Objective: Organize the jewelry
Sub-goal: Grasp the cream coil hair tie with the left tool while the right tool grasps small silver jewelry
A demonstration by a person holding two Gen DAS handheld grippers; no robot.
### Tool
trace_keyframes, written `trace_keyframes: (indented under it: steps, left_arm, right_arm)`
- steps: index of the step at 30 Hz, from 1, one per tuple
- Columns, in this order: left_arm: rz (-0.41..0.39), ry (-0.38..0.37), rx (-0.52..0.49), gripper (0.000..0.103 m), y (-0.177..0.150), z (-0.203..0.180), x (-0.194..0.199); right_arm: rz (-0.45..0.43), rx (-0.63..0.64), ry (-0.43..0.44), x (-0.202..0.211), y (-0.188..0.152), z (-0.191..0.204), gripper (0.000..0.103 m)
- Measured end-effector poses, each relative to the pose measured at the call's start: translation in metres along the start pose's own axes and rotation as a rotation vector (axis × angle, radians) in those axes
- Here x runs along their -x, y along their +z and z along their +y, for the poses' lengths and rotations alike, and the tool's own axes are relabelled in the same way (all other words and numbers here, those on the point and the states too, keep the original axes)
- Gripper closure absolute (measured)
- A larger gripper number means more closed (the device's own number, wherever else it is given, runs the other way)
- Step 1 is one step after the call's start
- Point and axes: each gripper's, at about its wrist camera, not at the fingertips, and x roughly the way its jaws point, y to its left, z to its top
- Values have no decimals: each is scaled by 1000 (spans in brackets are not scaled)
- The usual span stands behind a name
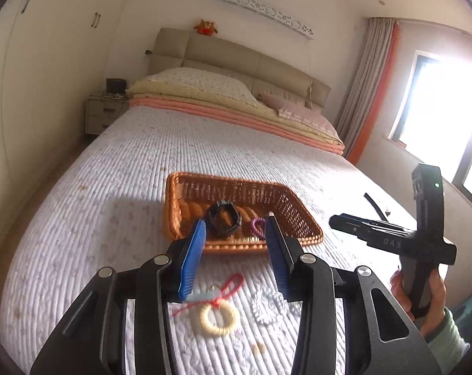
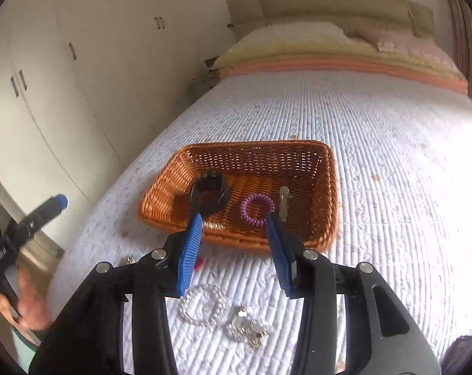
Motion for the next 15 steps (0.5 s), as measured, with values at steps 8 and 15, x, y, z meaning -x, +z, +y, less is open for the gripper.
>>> trace_keyframes:
  steps: [8,15]
  left_arm:
    - [168,67,45,64,-60,18,-22]
    - [301,116,63,64,-85,31,-70]
  right_arm:
    - [1,102,-52,8,-54,10,63]
    - [121,51,-67,-27,-83,-11,63]
